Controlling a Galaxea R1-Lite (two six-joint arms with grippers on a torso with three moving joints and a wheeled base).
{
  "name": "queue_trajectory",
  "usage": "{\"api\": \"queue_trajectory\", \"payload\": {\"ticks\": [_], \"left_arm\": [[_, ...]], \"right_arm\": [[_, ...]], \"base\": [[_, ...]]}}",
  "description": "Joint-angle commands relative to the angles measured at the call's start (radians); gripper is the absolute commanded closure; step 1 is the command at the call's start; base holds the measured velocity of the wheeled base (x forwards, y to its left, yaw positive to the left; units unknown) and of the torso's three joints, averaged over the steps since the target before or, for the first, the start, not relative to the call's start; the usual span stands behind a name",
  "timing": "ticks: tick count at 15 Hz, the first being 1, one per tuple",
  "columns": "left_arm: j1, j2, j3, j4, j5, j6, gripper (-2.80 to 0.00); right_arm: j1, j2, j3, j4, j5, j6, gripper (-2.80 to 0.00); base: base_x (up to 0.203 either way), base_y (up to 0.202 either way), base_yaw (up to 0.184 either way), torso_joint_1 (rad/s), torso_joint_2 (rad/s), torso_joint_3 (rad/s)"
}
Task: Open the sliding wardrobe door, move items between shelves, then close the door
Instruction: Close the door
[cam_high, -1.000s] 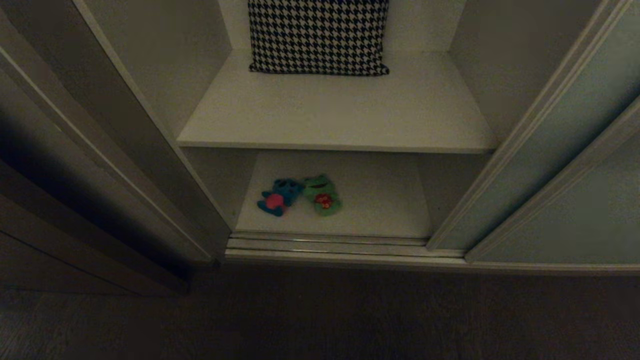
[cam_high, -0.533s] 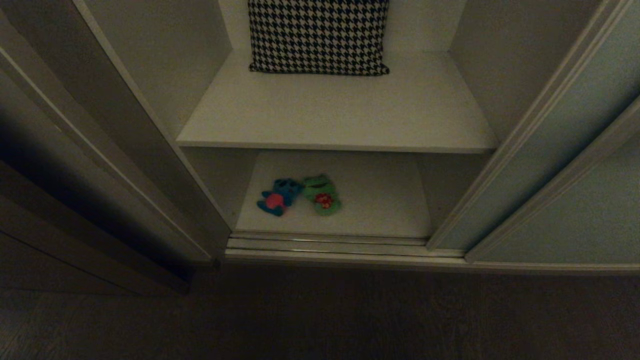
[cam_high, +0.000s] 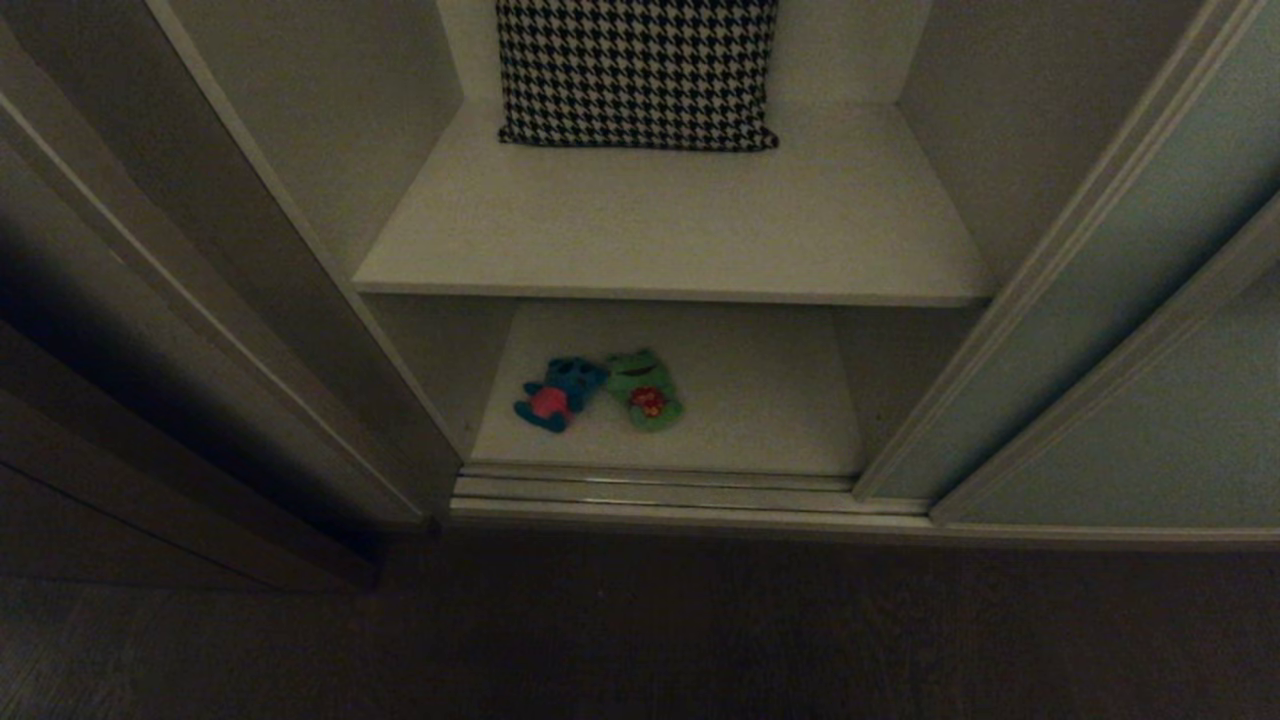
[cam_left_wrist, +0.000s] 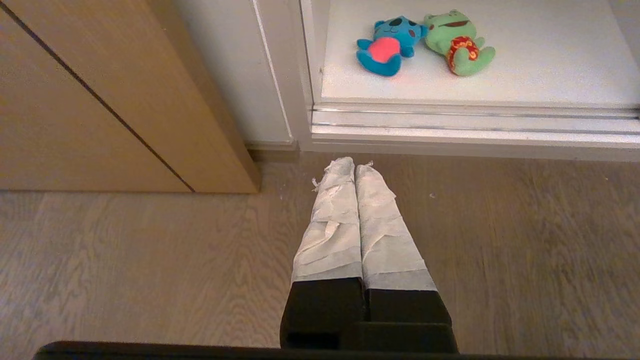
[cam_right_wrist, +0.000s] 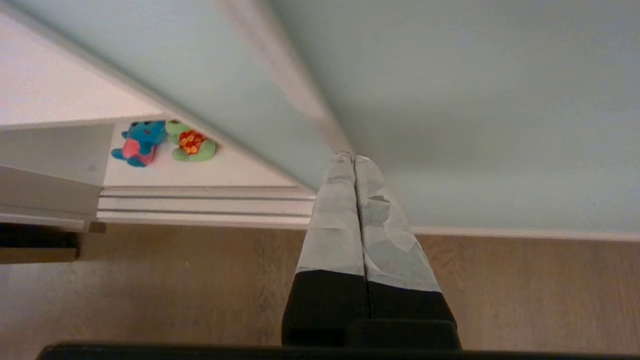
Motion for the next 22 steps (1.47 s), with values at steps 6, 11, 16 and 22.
{"api": "queue_trajectory", "payload": {"ticks": [6,11,16,22], "left_arm": [[0.0,0.002,0.0,0.0,0.0,0.0,0.0],[0.0,0.002,0.0,0.0,0.0,0.0,0.0],[0.0,0.002,0.0,0.0,0.0,0.0,0.0],[0.0,0.002,0.0,0.0,0.0,0.0,0.0]], "right_arm": [[0.034,0.02,-0.01,-0.003,0.003,0.0,0.0],[0.051,0.047,-0.012,-0.067,-0.086,0.006,0.0],[0.022,-0.015,0.024,-0.06,-0.043,0.006,0.0],[0.033,0.009,0.026,-0.068,-0.043,0.006,0.0]], "base": [[0.0,0.0,0.0,0.0,0.0,0.0],[0.0,0.0,0.0,0.0,0.0,0.0],[0.0,0.0,0.0,0.0,0.0,0.0],[0.0,0.0,0.0,0.0,0.0,0.0]]}}
